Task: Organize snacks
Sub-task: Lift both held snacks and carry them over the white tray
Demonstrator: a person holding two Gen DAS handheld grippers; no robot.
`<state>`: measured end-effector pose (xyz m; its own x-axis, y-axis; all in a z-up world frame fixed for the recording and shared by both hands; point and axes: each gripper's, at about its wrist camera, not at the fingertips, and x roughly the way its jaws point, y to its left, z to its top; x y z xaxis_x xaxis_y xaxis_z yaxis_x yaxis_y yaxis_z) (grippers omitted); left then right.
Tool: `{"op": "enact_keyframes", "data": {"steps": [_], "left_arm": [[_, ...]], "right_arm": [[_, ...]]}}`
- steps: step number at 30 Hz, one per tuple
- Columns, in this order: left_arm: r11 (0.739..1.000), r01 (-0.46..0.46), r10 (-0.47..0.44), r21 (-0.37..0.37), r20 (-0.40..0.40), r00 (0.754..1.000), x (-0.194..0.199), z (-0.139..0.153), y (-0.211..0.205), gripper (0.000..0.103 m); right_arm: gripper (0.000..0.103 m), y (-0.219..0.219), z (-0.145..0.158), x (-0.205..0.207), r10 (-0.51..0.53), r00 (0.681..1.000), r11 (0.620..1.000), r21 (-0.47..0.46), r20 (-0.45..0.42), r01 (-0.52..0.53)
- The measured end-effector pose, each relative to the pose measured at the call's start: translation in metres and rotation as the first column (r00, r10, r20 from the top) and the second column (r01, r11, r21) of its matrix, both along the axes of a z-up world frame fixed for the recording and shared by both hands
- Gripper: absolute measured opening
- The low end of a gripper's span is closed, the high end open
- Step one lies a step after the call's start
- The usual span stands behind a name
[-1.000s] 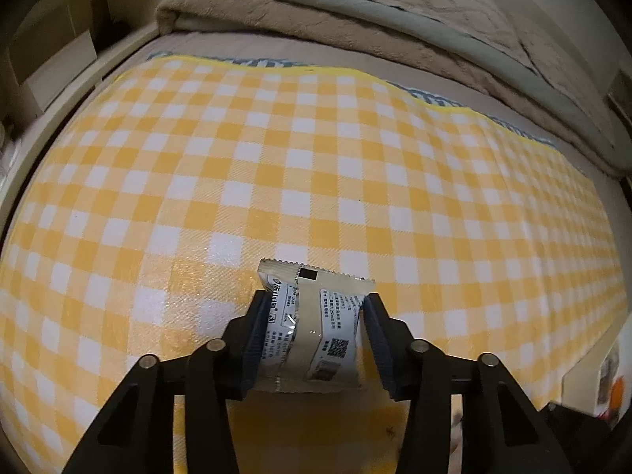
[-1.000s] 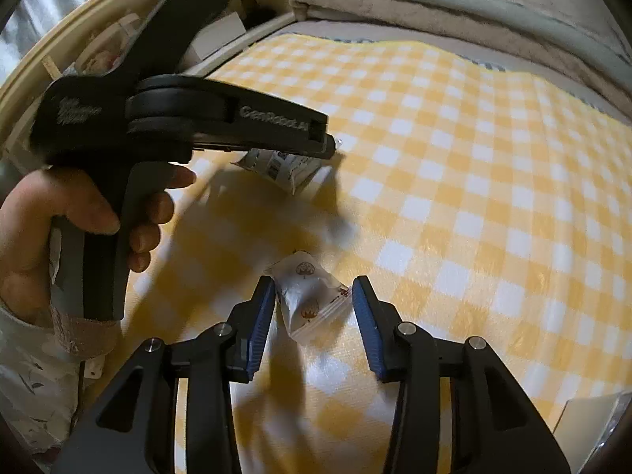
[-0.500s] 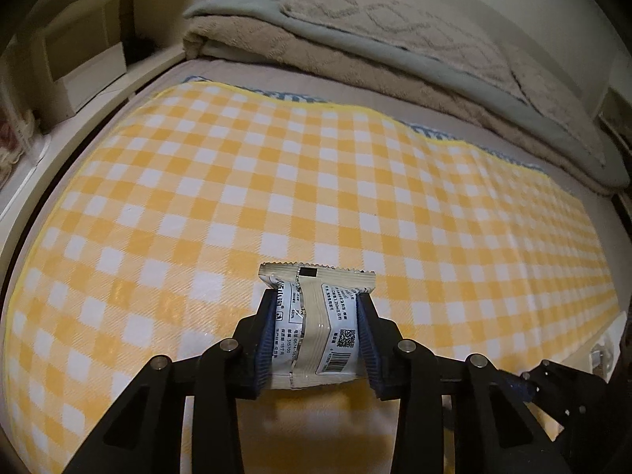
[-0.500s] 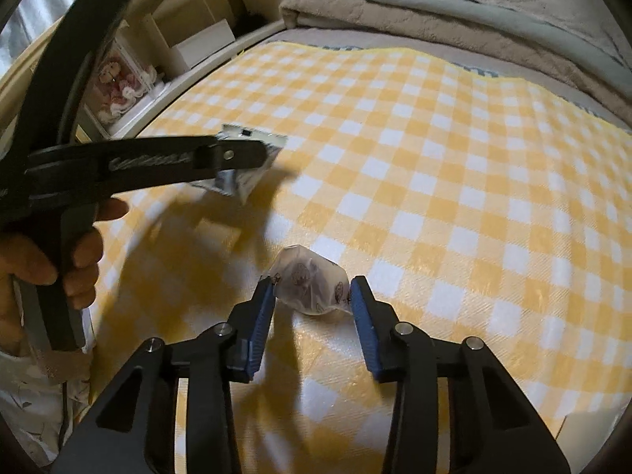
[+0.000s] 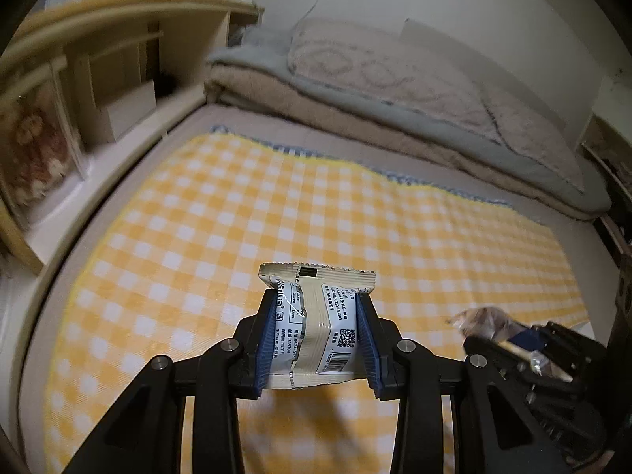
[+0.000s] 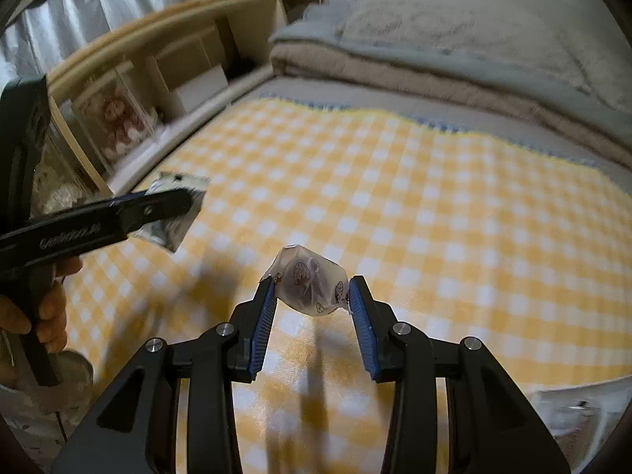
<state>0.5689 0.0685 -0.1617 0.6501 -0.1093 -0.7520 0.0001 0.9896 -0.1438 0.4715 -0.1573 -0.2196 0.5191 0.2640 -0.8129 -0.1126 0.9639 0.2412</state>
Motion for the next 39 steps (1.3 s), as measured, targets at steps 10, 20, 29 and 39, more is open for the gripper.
{"op": "enact_keyframes", "data": {"steps": [10, 20, 29, 39], "left_arm": [[0.998, 0.024, -0.03, 0.051, 0.13, 0.991, -0.101, 0.089, -0.032, 0.037], [0.995, 0.055, -0.071, 0.08, 0.214, 0.974, -0.192, 0.152, -0.076, 0.037], [0.99, 0.117, -0.134, 0.081, 0.254, 0.958, -0.243, 0.192, -0.13, 0.037], [0.972, 0.228, -0.235, 0.059, 0.254, 0.938, -0.273, 0.192, -0.208, 0.037]], "right_arm": [[0.039, -0.019, 0.091, -0.043, -0.078, 0.99, 0.997, -0.009, 0.116, 0.079], [0.039, -0.055, 0.167, -0.097, -0.156, 0.97, 0.986, -0.033, 0.187, 0.165], [0.039, -0.094, 0.211, -0.148, -0.212, 0.952, 0.972, -0.055, 0.219, 0.23], [0.039, -0.151, 0.234, -0.211, -0.298, 0.928, 0.945, -0.067, 0.221, 0.32]]}}
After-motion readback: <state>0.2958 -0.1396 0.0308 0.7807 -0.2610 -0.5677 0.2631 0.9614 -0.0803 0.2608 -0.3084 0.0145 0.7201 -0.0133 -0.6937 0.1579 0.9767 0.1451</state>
